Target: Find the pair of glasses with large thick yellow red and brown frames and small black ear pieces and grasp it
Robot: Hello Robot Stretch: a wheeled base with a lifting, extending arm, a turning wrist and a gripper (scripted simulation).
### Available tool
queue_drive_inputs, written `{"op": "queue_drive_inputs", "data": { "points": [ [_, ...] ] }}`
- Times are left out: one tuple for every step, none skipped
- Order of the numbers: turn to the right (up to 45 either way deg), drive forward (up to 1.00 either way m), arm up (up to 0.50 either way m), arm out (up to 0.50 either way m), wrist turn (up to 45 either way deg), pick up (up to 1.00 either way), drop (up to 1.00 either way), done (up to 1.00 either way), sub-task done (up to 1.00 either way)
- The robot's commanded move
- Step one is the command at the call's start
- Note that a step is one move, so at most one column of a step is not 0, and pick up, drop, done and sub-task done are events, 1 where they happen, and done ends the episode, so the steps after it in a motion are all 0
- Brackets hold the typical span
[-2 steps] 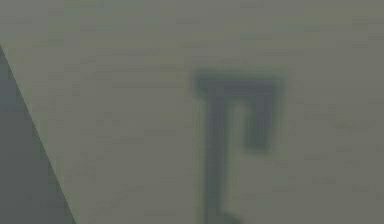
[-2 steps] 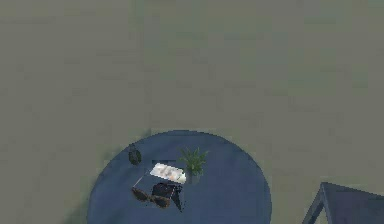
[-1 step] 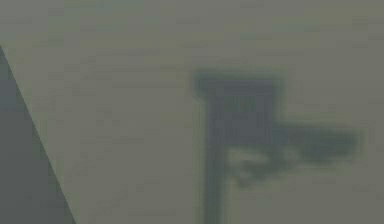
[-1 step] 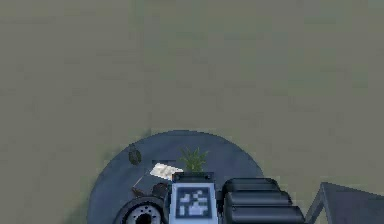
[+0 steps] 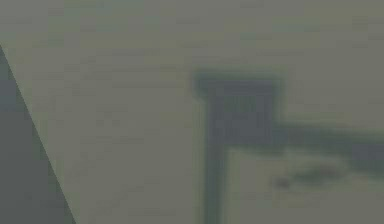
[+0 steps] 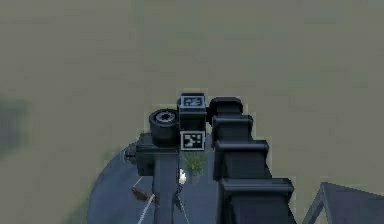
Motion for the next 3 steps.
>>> {"op": "queue_drive_inputs", "data": {
  "points": [
    [0.0, 0.00, 0.00, 0.00, 45.0, 0.00, 0.00, 0.00, 0.00],
    [0.0, 0.00, 0.00, 0.00, 45.0, 0.00, 0.00, 0.00, 0.00],
    [0.0, 0.00, 0.00, 0.00, 45.0, 0.00, 0.00, 0.00, 0.00]
  ]
}}
